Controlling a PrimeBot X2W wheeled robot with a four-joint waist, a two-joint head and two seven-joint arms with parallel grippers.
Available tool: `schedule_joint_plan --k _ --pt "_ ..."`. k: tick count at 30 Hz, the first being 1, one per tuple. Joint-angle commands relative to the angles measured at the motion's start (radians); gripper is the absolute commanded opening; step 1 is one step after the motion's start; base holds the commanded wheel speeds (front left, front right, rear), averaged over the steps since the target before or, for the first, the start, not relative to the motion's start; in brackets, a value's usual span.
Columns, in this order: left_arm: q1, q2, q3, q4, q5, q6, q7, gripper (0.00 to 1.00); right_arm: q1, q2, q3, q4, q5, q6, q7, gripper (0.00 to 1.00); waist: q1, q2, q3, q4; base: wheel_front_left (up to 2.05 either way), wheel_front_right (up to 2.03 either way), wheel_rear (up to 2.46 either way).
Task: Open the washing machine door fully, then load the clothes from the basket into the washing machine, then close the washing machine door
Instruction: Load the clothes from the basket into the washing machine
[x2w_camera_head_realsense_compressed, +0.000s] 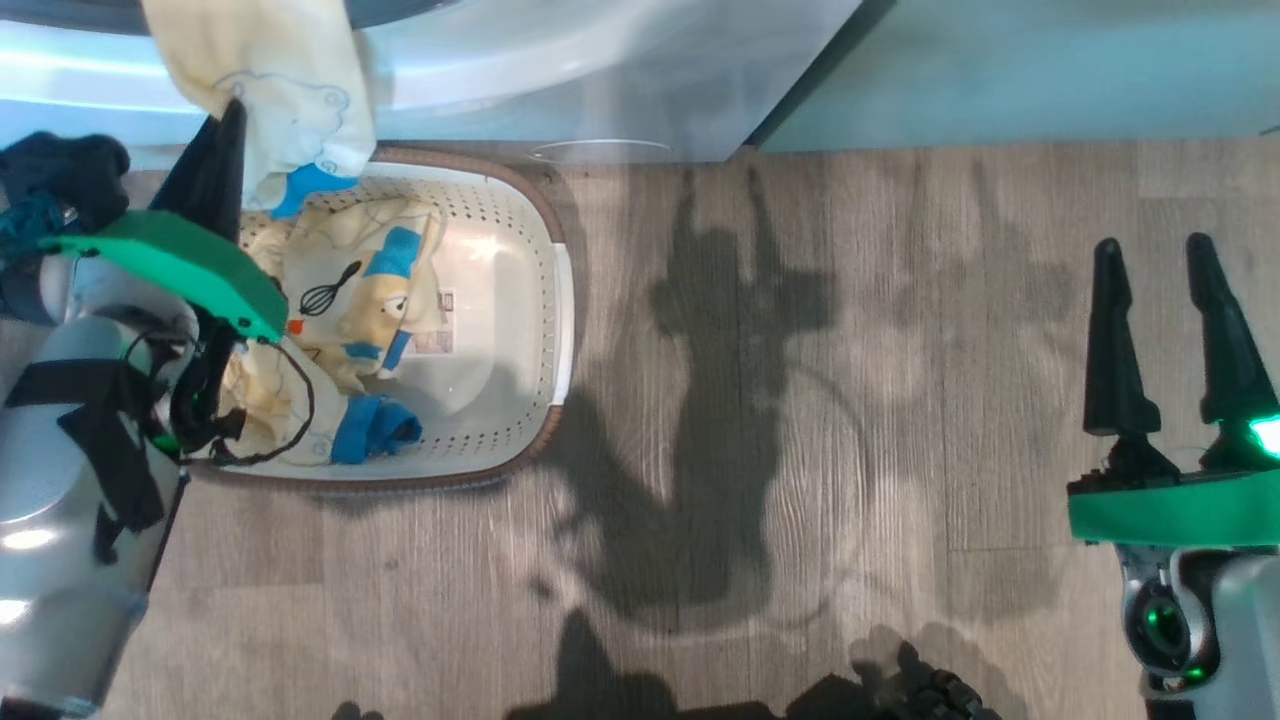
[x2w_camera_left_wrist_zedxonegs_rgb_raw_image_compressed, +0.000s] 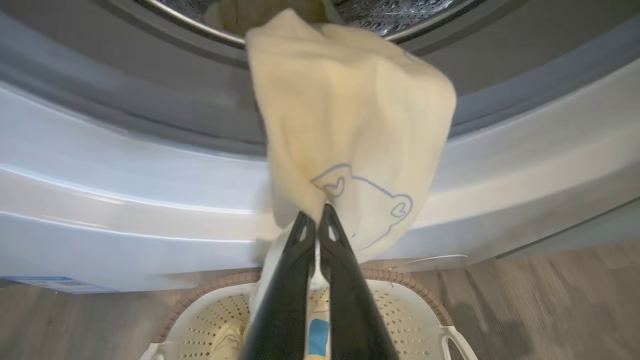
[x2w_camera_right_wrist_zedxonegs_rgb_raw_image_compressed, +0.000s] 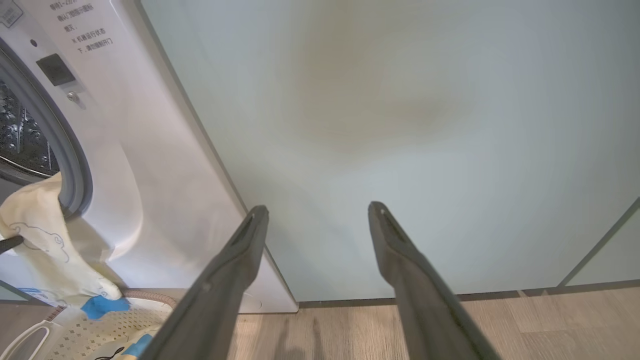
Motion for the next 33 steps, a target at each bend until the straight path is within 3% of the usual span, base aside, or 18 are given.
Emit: schedule_joint_plan --k 1,11,16,22,28,33 --pt "0.003 0.054 0.034 -0.047 -0.001 0.008 0.011 0.00 0.028 -0.011 0.011 -0.033 -0.006 -0.003 -0.007 1.00 0.0001 0.0000 -0.004 0.004 0.00 0.00 0.00" --pt "0.028 0.161 0.087 -0.402 0.004 0.125 0.218 0.00 0.035 -0.011 0.010 -0.029 0.001 -0.003 -0.007 1.00 0.0001 0.0000 -0.029 0.009 0.00 0.00 0.00" --pt "-0.020 0.209 0.118 -0.488 0.005 0.161 0.297 0.00 0.029 -0.011 0.010 -0.031 0.022 -0.003 -0.007 1.00 0.0001 0.0000 -0.020 -0.006 0.00 0.00 0.00" --pt "-0.125 0.262 0.142 -0.445 -0.008 0.158 0.368 0.00 0.019 -0.011 0.028 -0.026 0.050 -0.003 -0.007 1.00 0.0001 0.0000 0.003 -0.050 0.00 0.00 0.00" --pt "-0.259 0.309 0.146 -0.309 -0.004 0.136 0.404 0.00 0.006 -0.011 0.058 -0.024 0.072 -0.003 -0.007 1.00 0.0001 0.0000 0.030 -0.103 0.00 0.00 0.00" --pt "-0.379 0.309 0.117 -0.197 0.019 0.118 0.394 0.00 0.005 -0.011 0.083 -0.027 0.088 -0.003 -0.007 1.00 0.0001 0.0000 0.051 -0.129 0.00 0.00 0.00"
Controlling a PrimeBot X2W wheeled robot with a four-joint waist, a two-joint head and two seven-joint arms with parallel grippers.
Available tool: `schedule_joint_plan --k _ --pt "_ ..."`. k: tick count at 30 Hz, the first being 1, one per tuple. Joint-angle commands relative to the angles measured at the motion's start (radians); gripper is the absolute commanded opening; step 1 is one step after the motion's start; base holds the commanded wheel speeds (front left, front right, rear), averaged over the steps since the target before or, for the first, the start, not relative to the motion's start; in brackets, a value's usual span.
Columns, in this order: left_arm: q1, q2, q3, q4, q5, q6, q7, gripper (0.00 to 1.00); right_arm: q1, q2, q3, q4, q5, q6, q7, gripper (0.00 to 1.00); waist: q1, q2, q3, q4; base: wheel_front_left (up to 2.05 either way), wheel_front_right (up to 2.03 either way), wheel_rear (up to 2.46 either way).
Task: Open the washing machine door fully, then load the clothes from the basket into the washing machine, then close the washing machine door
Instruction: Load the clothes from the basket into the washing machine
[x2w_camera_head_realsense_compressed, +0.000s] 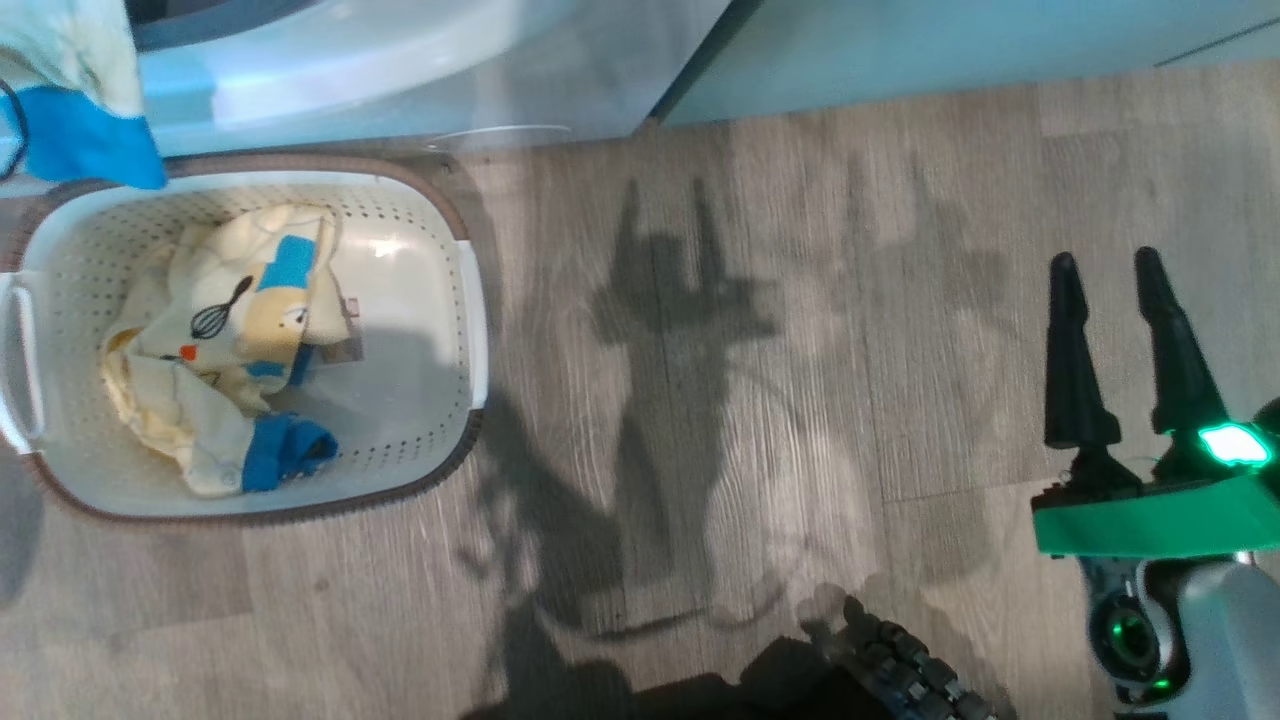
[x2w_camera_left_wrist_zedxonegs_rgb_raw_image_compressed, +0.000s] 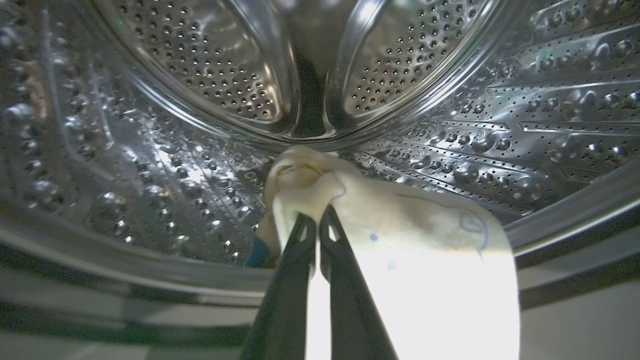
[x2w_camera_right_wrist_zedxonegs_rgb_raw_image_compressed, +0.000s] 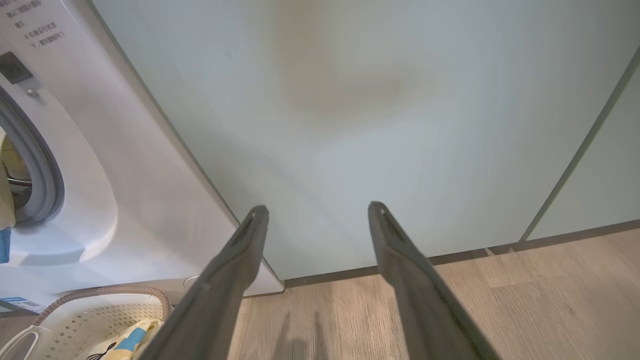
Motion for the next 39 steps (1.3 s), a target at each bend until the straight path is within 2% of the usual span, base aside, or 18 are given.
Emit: schedule_joint_plan --k 1,9,17,28,39 --pt "-0.070 0.058 0.026 0.008 0.016 -0.008 -0.009 0.00 -0.006 -0.011 0.029 -0.029 0.014 -0.003 -0.007 1.00 0.0000 0.0000 0.015 -0.014 0.00 0.00 0.00" --pt "-0.277 0.064 -0.019 0.189 0.070 -0.040 -0.043 0.00 -0.020 -0.011 0.117 -0.030 0.038 -0.003 -0.007 1.00 0.0000 0.0000 0.058 -0.050 0.00 0.00 0.00" --pt "-0.428 0.054 -0.061 0.315 0.117 -0.059 -0.091 0.00 -0.026 -0.011 0.152 -0.029 0.057 -0.003 -0.007 1.00 0.0000 0.0000 0.081 -0.071 0.00 0.00 0.00" --pt "-0.607 0.054 -0.125 0.416 0.234 -0.083 -0.368 0.00 -0.027 -0.011 0.163 -0.033 0.075 -0.003 -0.007 1.00 0.0000 0.0000 0.101 -0.101 0.00 0.00 0.00" --pt "-0.554 0.008 -0.128 0.563 0.160 -0.104 -0.252 0.00 -0.029 -0.011 0.151 -0.033 0.078 -0.003 -0.007 1.00 0.0000 0.0000 0.107 -0.083 0.00 0.00 0.00"
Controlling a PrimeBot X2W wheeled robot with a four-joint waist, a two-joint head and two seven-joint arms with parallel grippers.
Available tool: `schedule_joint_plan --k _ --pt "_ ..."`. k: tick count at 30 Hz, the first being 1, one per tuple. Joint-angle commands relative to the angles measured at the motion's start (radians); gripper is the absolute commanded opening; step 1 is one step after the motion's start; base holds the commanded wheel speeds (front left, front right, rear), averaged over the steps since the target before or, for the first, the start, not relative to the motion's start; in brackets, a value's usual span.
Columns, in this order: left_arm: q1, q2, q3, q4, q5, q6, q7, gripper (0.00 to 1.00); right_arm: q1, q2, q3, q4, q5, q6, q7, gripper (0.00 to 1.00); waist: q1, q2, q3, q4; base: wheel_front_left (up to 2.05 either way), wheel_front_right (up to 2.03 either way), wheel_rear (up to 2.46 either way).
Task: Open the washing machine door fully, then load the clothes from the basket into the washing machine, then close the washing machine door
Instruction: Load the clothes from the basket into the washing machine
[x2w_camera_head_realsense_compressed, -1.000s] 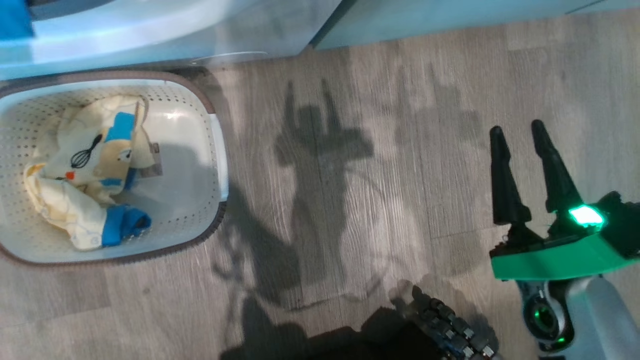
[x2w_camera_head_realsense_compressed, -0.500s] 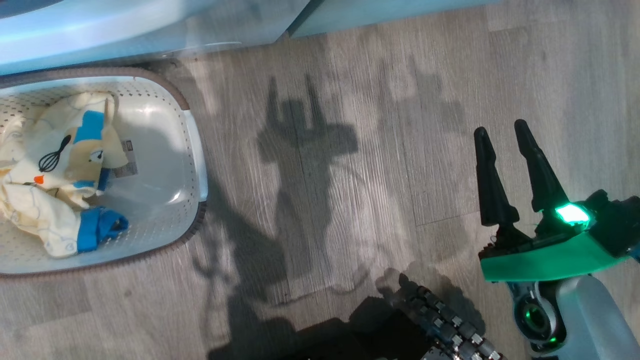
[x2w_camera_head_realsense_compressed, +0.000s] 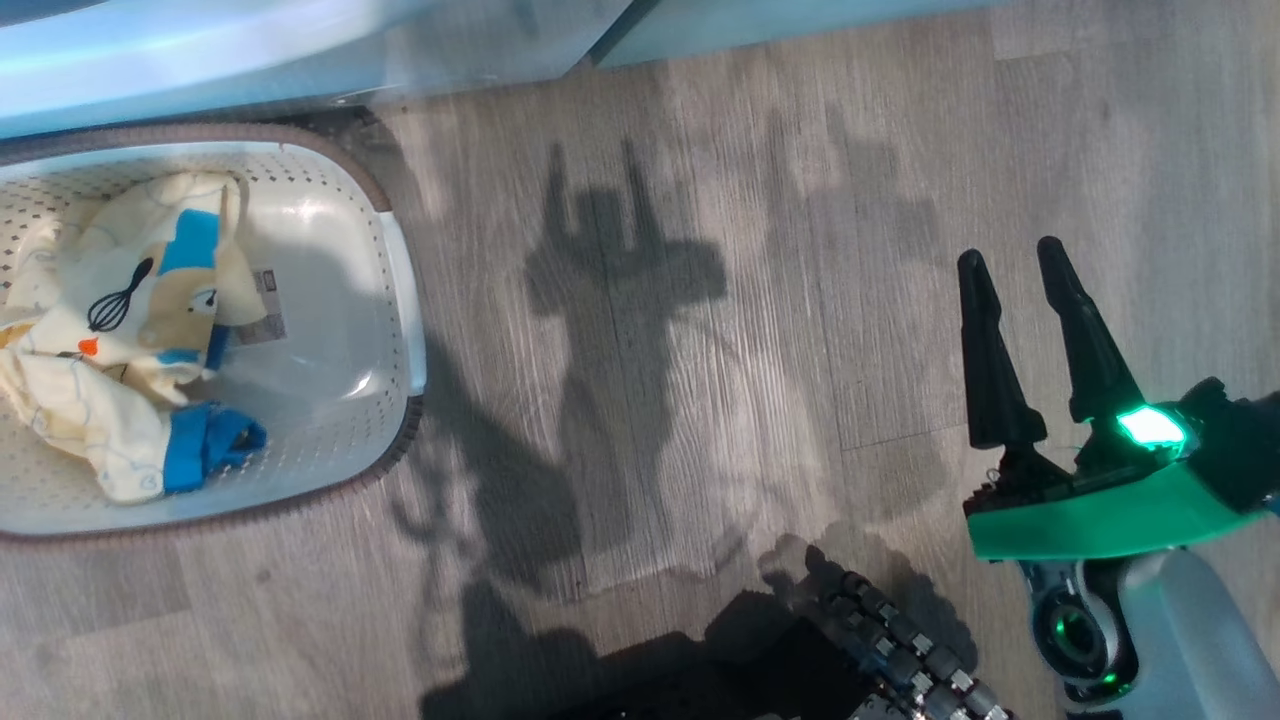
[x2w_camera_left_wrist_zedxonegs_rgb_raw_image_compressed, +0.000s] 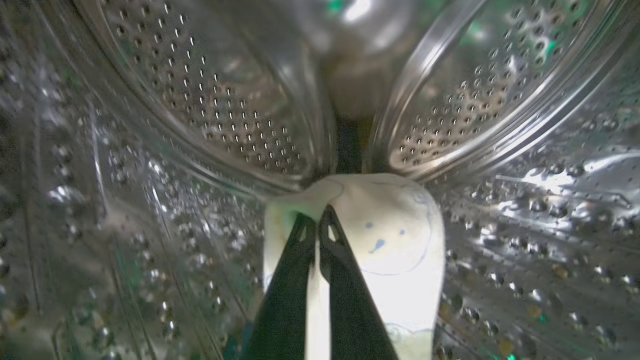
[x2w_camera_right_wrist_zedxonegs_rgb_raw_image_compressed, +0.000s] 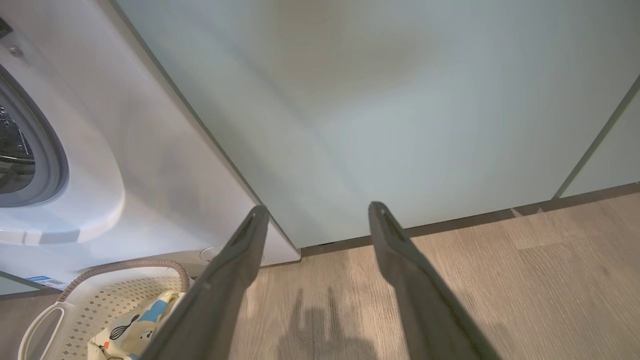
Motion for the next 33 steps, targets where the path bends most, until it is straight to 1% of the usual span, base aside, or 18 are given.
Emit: schedule_joint_plan --k 1,2,3,4,10,17,21,26,31,33 --pt "0.000 0.033 0.017 -0.018 -0.016 -0.010 0.028 0.00 0.007 -0.011 0.009 -0.027 0.001 -0.003 -0.007 1.00 -0.0001 -0.0001 0.001 0.004 0.00 0.00 0.00" --pt "0.003 0.028 0.018 -0.015 -0.029 -0.016 0.042 0.00 0.003 -0.011 0.008 -0.025 0.000 -0.003 -0.007 1.00 -0.0001 -0.0001 0.001 0.006 0.00 0.00 0.00" --pt "0.005 0.029 0.013 -0.016 -0.027 -0.019 0.047 0.42 0.002 -0.011 0.008 -0.025 0.000 -0.003 -0.007 1.00 -0.0001 -0.0001 0.000 0.007 0.00 0.00 0.00" --pt "0.007 0.028 0.012 -0.015 -0.028 -0.019 0.048 1.00 0.000 -0.011 0.008 -0.024 -0.003 -0.003 -0.007 1.00 -0.0001 -0.0001 -0.003 0.008 0.00 0.00 0.00" --pt "0.051 0.004 0.015 -0.021 -0.054 -0.017 0.033 1.00 0.001 -0.011 0.002 -0.020 -0.010 -0.003 -0.007 1.00 -0.0001 -0.0001 -0.032 0.020 0.00 0.00 0.00" --pt "0.139 -0.028 0.028 -0.051 -0.083 0.008 -0.025 1.00 0.010 -0.011 -0.018 -0.016 -0.022 -0.003 -0.007 1.00 -0.0001 -0.0001 -0.076 0.046 0.00 0.00 0.00" --pt "0.228 -0.056 0.045 -0.109 -0.109 0.034 -0.068 1.00 0.019 -0.011 -0.035 -0.014 -0.036 -0.003 -0.007 1.00 -0.0001 -0.0001 -0.110 0.066 0.00 0.00 0.00" --pt "0.385 -0.081 0.068 -0.235 -0.139 0.075 -0.128 1.00 0.035 -0.011 -0.068 -0.013 -0.059 -0.003 -0.007 1.00 -0.0001 -0.0001 -0.159 0.092 0.00 0.00 0.00" --pt "0.576 -0.093 0.090 -0.435 -0.157 0.131 -0.171 1.00 0.052 -0.011 -0.099 -0.014 -0.082 -0.003 -0.007 1.00 -0.0001 -0.0001 -0.203 0.118 0.00 0.00 0.00" --pt "0.657 -0.095 0.099 -0.526 -0.157 0.163 -0.184 1.00 0.058 -0.011 -0.105 -0.013 -0.094 -0.003 -0.007 1.00 -0.0001 -0.0001 -0.220 0.128 0.00 0.00 0.00"
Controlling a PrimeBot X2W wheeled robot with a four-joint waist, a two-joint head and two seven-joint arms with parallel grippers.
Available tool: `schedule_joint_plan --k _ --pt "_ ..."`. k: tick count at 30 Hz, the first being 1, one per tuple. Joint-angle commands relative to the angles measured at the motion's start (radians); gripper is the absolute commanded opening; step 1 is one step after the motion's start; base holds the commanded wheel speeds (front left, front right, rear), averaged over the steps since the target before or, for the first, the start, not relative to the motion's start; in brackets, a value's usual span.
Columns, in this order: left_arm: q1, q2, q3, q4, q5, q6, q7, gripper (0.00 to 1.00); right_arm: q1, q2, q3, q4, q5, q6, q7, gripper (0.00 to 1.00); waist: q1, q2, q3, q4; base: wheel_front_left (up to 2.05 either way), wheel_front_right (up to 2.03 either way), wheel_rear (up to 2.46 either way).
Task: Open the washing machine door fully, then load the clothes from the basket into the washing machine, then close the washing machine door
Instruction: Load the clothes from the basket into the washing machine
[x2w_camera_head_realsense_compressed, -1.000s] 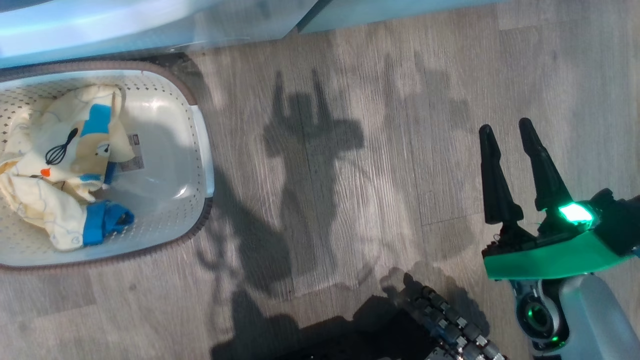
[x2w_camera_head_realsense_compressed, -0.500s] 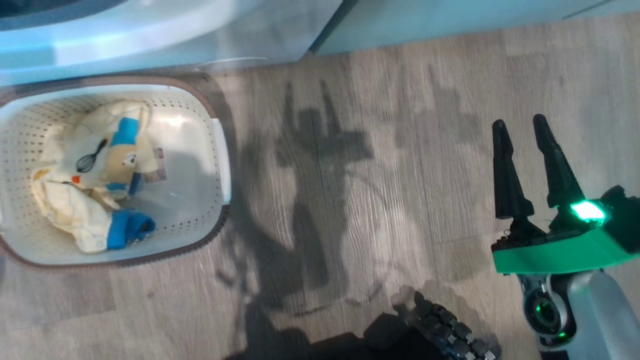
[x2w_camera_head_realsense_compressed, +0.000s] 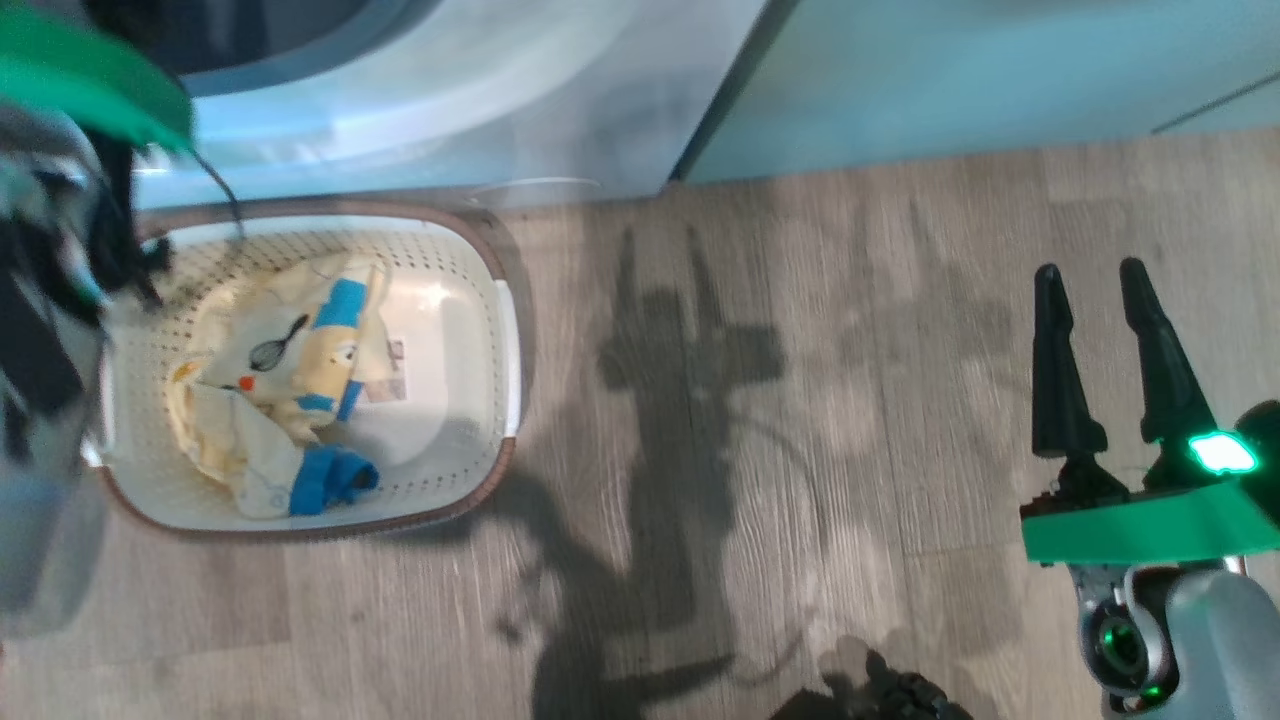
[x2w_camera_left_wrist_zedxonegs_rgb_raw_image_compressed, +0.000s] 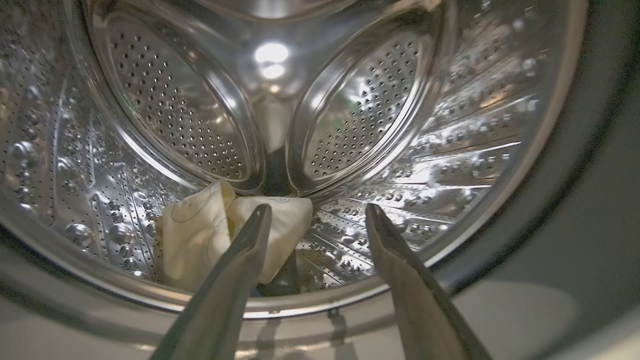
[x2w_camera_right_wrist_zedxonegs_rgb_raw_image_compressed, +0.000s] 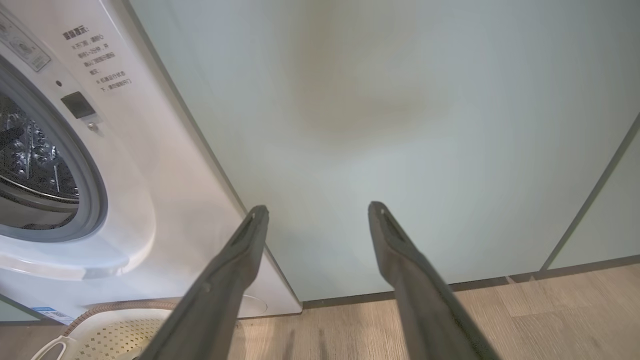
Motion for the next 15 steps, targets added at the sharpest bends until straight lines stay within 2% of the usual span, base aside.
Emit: schedule_joint_plan --k 1,8,15 --pt "0.020 0.044 0.050 -0.059 -0.004 0.013 -0.005 1.00 0.016 -0.011 0.012 -0.026 -0.009 -0.003 -0.007 1.00 0.0002 -0.0001 -0.023 0.015 0.00 0.00 0.00" --pt "0.304 0.027 0.072 -0.331 0.010 0.129 -0.024 1.00 0.036 -0.011 0.008 -0.013 -0.045 -0.003 -0.007 1.00 0.0002 -0.0001 -0.104 0.051 0.00 0.00 0.00" --pt "0.530 -0.015 0.050 -0.468 0.028 0.207 -0.036 1.00 0.072 -0.011 0.027 0.013 -0.079 -0.003 -0.007 1.00 0.0002 -0.0001 -0.214 0.087 0.00 0.00 0.00"
